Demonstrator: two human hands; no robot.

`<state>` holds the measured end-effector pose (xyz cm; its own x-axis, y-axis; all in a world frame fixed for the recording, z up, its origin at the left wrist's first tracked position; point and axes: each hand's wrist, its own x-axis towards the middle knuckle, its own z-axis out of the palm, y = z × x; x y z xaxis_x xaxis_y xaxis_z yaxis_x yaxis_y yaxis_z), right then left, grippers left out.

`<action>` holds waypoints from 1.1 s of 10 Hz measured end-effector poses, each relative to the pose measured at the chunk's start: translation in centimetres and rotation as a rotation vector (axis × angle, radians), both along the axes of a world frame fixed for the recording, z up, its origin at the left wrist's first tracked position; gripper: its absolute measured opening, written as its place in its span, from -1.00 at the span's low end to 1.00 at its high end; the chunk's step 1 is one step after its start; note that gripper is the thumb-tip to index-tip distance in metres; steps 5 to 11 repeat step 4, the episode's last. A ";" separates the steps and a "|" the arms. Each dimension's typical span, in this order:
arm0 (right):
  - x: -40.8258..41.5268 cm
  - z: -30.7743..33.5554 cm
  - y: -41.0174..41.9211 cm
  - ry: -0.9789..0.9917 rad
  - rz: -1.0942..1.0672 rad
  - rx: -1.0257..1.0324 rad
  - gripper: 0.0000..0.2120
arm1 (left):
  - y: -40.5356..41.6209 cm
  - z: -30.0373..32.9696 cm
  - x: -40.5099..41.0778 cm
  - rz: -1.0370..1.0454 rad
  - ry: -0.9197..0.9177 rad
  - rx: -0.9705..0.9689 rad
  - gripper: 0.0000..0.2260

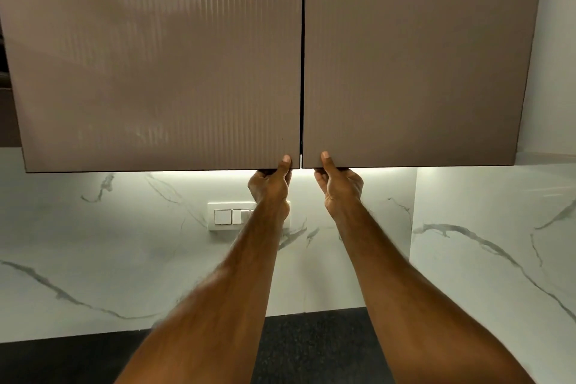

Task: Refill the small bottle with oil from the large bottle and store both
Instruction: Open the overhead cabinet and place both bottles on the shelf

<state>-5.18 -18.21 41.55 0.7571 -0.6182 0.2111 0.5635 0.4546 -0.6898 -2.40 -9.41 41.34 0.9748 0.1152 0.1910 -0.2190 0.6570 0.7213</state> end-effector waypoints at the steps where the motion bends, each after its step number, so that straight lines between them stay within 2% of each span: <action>1: 0.2 -0.3 -0.2 -0.006 -0.010 -0.021 -0.84 | 0.0 -0.1 0.0 0.005 -0.026 -0.014 -0.88; 3: 0.0 -0.1 -0.2 -0.027 -0.021 -0.009 -0.88 | -0.1 0.0 0.1 0.038 -0.041 0.071 -0.86; 4: -0.2 -0.9 -0.3 0.065 -0.105 -0.147 -0.83 | 0.5 -0.7 -0.3 0.108 -0.061 0.275 -0.76; 11: -0.2 -0.9 -0.3 0.065 -0.105 -0.147 -0.83 | 0.5 -0.7 -0.3 0.108 -0.061 0.275 -0.76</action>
